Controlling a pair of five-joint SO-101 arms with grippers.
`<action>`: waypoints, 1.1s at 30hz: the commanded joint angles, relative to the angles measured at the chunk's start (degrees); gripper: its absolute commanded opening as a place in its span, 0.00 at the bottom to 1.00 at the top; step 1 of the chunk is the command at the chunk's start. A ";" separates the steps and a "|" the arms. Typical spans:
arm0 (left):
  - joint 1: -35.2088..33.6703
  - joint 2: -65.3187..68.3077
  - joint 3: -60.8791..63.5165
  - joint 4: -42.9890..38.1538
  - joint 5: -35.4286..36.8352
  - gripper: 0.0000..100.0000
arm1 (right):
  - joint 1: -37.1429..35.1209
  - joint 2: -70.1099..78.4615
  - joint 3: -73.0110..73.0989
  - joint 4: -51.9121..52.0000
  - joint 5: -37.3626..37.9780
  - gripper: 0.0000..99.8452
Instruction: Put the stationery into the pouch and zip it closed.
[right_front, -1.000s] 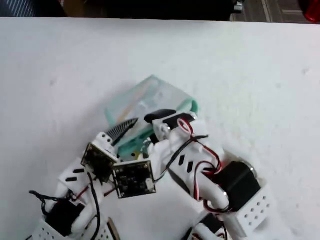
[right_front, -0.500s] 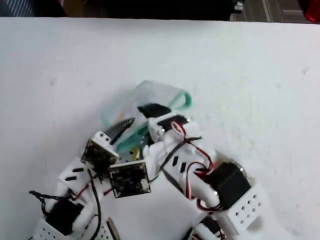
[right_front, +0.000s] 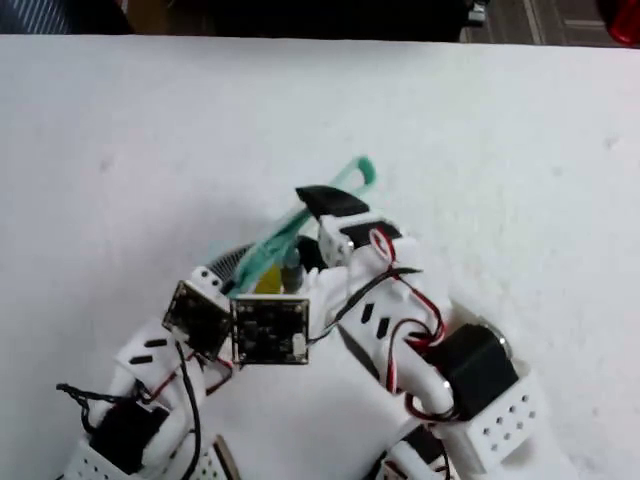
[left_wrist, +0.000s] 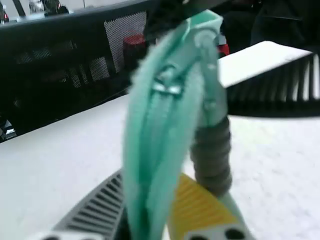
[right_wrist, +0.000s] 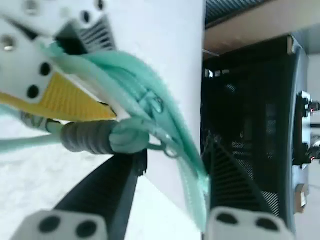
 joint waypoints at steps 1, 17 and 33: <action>-1.01 -0.66 -1.41 -0.35 1.32 0.02 | 0.84 -2.86 -2.81 0.22 -2.90 0.17; -1.10 -0.66 2.29 -2.99 1.32 0.02 | 0.84 -2.59 -1.93 1.01 -10.46 0.17; -1.45 -0.66 2.20 -2.90 1.32 0.02 | -2.07 -3.12 11.43 -12.97 -36.40 0.17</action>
